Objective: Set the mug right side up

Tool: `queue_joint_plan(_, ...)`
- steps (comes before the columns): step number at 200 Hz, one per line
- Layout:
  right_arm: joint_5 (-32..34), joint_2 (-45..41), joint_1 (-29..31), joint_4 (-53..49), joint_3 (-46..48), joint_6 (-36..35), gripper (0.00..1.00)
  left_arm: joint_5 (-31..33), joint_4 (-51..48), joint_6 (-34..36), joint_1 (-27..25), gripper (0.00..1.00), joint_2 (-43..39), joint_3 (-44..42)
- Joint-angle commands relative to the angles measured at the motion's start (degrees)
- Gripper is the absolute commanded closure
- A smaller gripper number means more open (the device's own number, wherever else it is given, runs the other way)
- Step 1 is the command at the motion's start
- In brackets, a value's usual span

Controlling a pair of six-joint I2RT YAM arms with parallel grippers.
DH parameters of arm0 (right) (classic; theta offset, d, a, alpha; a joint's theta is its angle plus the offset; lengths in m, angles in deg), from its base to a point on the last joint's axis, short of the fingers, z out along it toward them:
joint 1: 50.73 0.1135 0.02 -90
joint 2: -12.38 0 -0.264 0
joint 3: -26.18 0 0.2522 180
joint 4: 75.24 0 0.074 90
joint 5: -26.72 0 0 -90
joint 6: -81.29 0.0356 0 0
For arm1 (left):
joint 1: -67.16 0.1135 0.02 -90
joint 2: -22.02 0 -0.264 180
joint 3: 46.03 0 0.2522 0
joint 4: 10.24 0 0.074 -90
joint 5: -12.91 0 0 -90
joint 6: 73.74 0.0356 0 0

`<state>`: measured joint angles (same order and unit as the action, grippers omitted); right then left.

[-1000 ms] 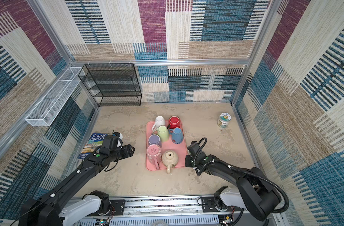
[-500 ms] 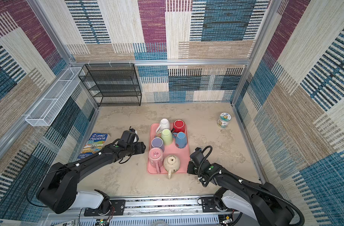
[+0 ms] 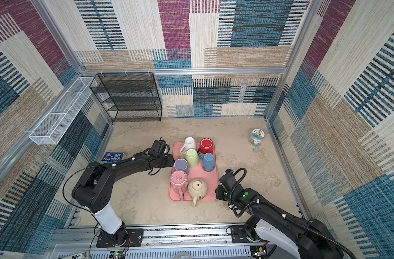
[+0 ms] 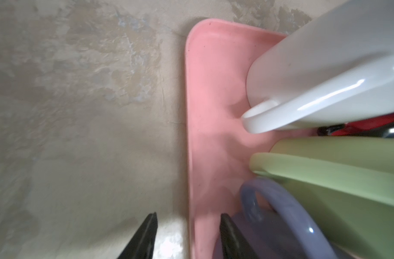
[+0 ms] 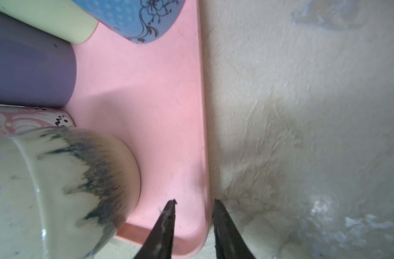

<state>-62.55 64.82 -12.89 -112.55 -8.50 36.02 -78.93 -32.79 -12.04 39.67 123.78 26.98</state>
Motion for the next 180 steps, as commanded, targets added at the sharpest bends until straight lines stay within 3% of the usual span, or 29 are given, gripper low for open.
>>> queue_joint_plan(1, 2.5, -0.7, 0.0, -1.4, -1.8, -0.4, 0.65, -0.7, -0.9, 1.2, 0.1, 0.5, 2.4, 2.3)
queue_joint_plan(55, 4.0, -0.1, 0.0, -1.0, -6.8, -3.3, 0.62, 0.6, -3.7, 2.0, 0.2, 0.54, 7.3, 7.3)
queue_joint_plan(110, 4.7, 3.4, 0.0, 0.1, -11.8, -6.4, 0.62, 0.8, -4.6, 1.5, 0.3, 0.64, 11.7, 10.7)
queue_joint_plan(163, 5.0, 5.1, -0.1, 0.9, -14.2, -8.3, 0.61, 3.2, -6.3, 3.1, 0.4, 0.8, 10.8, 9.9)
queue_joint_plan(180, 4.8, 5.6, -0.1, 1.0, -15.3, -8.8, 0.61, 3.3, -6.8, 3.2, 0.4, 0.94, 10.3, 9.1)
